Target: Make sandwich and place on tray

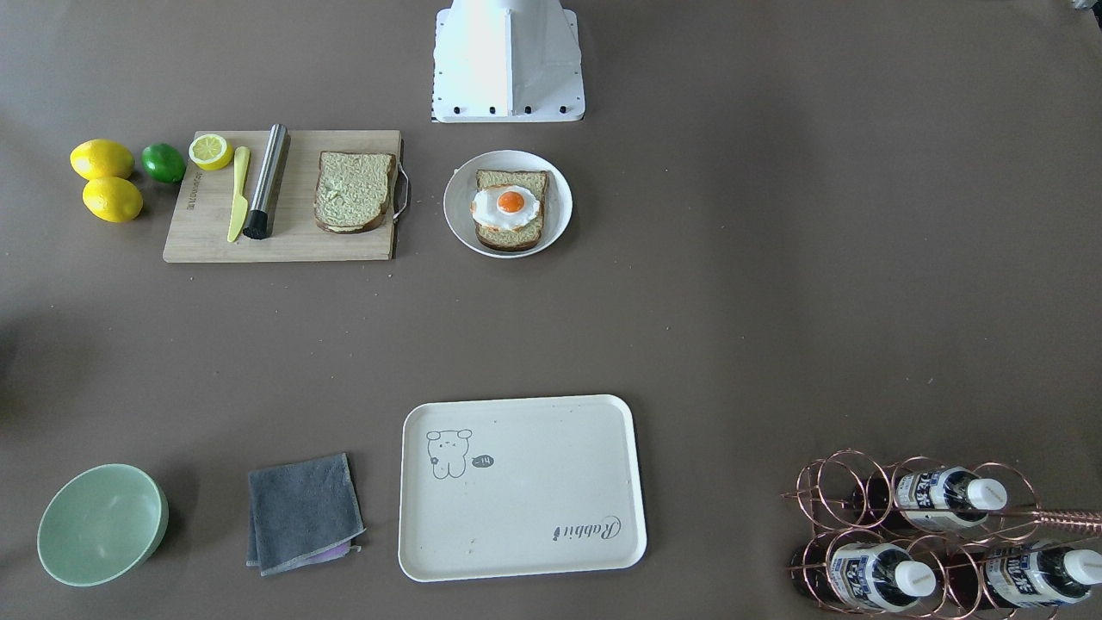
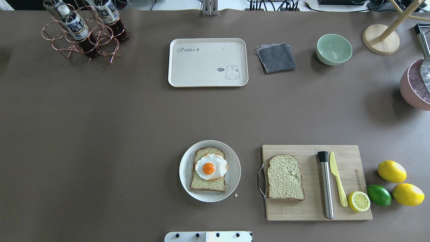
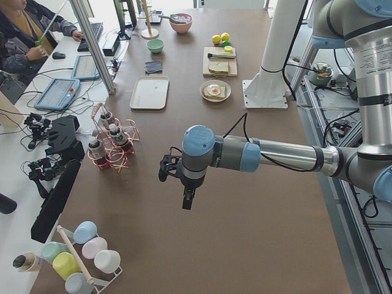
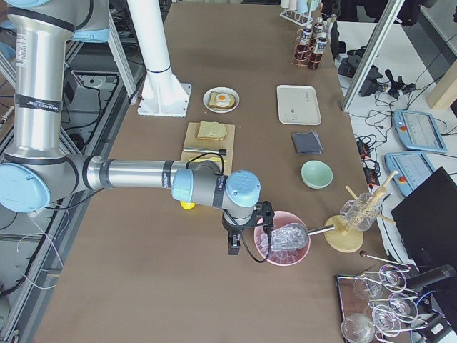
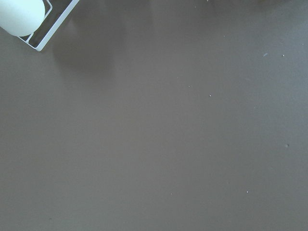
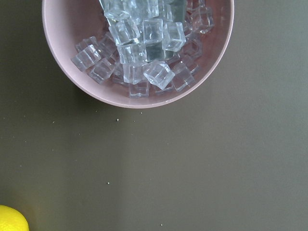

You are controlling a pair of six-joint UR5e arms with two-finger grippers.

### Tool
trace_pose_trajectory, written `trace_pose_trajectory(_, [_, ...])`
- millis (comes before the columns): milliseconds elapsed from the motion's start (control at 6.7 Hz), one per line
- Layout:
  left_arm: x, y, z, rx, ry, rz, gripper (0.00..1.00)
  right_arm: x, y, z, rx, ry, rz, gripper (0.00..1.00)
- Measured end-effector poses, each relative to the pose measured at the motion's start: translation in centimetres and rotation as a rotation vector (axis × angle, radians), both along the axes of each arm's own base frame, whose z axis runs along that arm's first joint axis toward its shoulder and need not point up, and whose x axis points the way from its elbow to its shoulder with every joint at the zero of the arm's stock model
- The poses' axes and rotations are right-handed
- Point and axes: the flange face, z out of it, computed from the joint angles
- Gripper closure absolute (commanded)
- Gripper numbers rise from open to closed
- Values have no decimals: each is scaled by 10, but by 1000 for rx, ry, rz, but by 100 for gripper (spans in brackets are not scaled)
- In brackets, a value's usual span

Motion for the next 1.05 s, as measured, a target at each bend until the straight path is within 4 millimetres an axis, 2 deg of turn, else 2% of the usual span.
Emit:
trace_pose_trajectory(448, [1,10,8,26,-9,-2,4,0,-1,-2,4,0,2,0])
trace_pose_trajectory(1045, [4,7,1,46,-1,8,4,1,-1,-4,8,6,0,0])
